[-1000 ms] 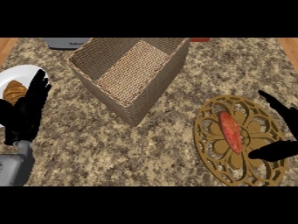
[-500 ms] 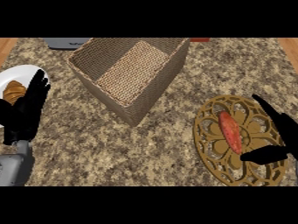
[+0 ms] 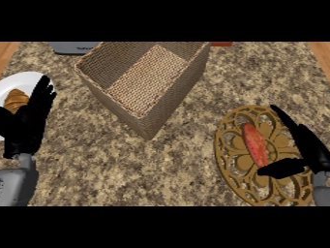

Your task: Pick the sweet potato from the placemat and place it in the basket

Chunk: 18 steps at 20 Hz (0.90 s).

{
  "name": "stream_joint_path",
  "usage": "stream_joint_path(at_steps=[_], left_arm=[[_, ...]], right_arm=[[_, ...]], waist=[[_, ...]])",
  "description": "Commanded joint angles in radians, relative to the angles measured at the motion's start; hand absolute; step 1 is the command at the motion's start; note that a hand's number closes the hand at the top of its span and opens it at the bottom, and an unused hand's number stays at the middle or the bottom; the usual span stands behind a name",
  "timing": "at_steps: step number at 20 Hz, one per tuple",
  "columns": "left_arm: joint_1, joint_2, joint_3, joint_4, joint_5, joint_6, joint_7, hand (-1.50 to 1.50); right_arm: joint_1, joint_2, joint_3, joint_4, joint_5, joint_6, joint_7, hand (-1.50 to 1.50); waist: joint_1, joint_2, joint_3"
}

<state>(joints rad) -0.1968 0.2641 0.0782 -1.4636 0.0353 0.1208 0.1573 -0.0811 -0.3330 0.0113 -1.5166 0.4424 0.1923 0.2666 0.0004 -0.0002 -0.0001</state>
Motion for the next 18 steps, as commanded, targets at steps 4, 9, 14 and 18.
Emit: stream_joint_path(at_steps=[4, 9, 14, 18], left_arm=[[0.023, -0.014, 0.035, 0.043, 0.000, -0.041, -0.082, 0.00], [0.010, -0.043, 0.033, 0.021, -0.047, -0.019, -0.058, 0.00], [-0.013, -0.020, 0.056, -0.020, -0.028, -0.050, 0.030, 0.00], [0.046, -0.068, 0.043, -0.018, -0.060, -0.033, -0.032, 0.00]], right_arm=[[0.051, 0.020, 0.021, 0.024, 0.099, -0.015, -0.024, -1.50], [-0.024, 0.041, -0.036, 0.097, 0.116, -0.004, -0.031, -1.50], [0.002, 0.107, 0.026, 0.176, 0.192, -0.082, -0.104, -1.50], [-0.007, 0.105, 0.006, 0.115, 0.184, -0.018, -0.031, -1.50]], waist=[[-0.002, 0.000, 0.000], [0.000, 0.000, 0.000], [0.000, 0.000, 0.000], [-0.001, 0.000, 0.000]])
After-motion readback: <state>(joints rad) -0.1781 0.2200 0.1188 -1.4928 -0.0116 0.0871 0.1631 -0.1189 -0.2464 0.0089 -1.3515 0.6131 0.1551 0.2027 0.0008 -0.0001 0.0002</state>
